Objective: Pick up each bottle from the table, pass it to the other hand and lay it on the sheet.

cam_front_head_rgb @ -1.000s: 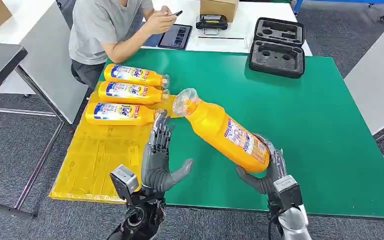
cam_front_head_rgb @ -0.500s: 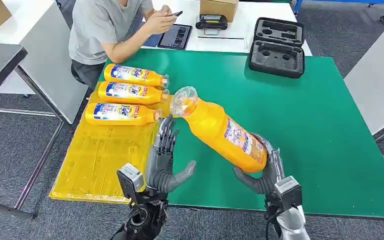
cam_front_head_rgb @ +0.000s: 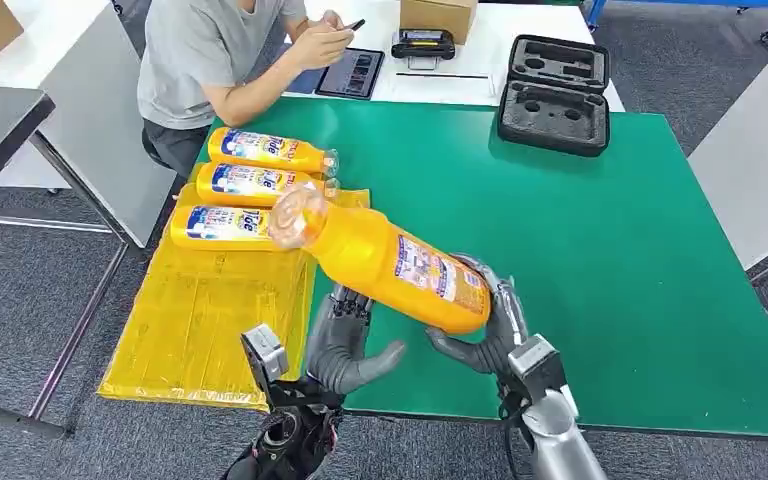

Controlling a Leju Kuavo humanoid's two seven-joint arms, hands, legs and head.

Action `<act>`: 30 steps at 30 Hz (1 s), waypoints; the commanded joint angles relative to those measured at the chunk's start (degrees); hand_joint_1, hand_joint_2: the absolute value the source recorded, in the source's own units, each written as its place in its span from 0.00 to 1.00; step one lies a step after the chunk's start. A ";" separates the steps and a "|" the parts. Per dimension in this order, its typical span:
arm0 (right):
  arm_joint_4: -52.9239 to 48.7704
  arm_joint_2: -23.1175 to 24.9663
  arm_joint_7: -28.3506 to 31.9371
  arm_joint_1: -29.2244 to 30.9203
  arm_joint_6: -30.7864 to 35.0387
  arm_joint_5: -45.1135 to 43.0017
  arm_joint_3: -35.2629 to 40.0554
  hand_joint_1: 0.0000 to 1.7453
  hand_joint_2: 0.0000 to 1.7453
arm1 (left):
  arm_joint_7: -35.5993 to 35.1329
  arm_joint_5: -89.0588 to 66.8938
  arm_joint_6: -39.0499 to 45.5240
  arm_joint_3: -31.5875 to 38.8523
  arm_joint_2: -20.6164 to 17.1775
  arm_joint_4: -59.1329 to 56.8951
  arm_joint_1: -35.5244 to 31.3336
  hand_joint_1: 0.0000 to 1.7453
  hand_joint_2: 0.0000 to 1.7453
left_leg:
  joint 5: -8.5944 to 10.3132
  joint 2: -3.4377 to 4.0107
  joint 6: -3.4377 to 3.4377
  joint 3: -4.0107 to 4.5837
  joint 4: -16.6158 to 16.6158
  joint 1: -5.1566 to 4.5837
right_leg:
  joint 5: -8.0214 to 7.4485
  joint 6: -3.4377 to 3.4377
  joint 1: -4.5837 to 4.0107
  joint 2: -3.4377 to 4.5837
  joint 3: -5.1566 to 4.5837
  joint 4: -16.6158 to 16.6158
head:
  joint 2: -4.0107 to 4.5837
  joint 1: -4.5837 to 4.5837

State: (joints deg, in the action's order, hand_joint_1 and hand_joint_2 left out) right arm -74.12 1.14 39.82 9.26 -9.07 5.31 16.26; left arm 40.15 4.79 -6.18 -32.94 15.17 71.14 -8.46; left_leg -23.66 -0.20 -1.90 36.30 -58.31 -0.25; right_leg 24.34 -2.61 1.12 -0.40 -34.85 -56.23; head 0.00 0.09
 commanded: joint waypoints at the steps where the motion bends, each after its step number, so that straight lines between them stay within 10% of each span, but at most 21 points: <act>1: 7.61 0.10 0.18 5.02 0.27 0.23 3.47 1.00 1.00 | -0.15 -0.37 0.51 0.05 0.26 -0.89 -1.82 0.00 1.00 | -0.12 0.11 0.09 -0.29 0.02 0.07 | 0.06 0.11 -0.07 0.12 0.28 0.07 | 0.00 0.00; 30: 5.54 0.46 0.18 3.49 -0.12 0.24 6.41 1.00 1.00 | -0.15 -1.51 4.67 1.95 -0.51 3.81 -1.36 0.00 1.00 | -0.13 0.02 0.13 -0.33 0.02 0.08 | 0.11 0.14 -0.08 0.03 0.34 0.07 | 0.00 0.02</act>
State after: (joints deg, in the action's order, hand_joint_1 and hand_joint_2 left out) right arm -69.88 2.23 39.82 11.92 -9.40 5.97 21.66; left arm 40.15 3.32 -1.29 -32.11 15.30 75.23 -8.69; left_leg -23.67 -0.21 -1.90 36.31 -58.31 -0.25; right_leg 24.34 -2.61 1.13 -0.41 -34.86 -56.22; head 0.00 0.11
